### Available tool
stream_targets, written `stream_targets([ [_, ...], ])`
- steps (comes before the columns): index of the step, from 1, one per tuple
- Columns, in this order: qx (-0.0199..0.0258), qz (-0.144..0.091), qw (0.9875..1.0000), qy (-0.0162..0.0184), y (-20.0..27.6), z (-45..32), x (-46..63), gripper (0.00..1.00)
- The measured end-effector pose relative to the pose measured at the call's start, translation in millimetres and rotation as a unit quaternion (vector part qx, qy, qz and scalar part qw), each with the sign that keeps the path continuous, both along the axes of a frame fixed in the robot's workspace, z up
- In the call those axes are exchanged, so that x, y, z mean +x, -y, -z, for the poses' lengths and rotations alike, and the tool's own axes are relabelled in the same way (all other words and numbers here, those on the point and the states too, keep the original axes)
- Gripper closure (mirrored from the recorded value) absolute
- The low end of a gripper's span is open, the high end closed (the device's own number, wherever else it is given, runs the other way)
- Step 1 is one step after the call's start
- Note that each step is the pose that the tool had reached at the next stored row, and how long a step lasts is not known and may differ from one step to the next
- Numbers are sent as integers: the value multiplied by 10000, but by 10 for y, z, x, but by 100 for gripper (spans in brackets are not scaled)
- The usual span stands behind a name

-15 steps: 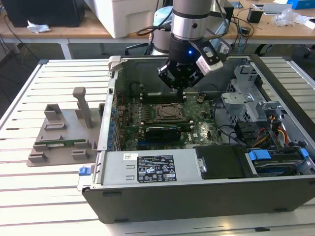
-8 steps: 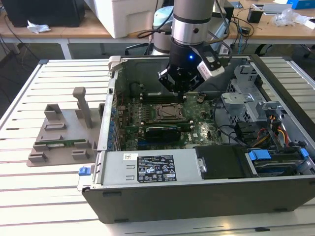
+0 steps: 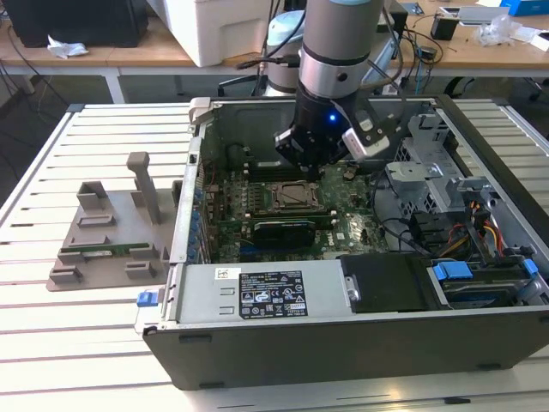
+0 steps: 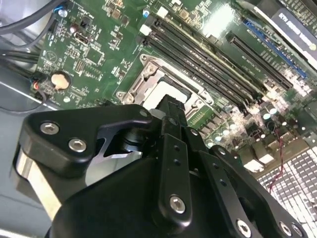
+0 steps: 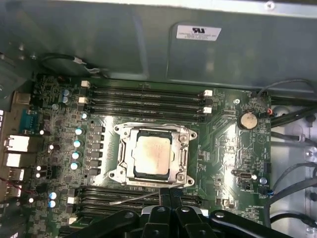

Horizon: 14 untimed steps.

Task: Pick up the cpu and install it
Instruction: 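Install the second cpu locking lever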

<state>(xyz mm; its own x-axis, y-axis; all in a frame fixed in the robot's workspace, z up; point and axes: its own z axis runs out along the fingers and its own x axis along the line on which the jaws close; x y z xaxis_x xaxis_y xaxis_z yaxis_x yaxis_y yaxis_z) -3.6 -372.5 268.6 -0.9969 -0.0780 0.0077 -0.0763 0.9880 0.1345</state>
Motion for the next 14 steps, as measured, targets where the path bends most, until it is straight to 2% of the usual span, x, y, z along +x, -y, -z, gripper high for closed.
stream_targets([
  [2, 0, 0, 10000, 0, 15, 61, -1, 89],
  [14, -8, 0, 10000, -4, 26, 209, -1, 89],
])
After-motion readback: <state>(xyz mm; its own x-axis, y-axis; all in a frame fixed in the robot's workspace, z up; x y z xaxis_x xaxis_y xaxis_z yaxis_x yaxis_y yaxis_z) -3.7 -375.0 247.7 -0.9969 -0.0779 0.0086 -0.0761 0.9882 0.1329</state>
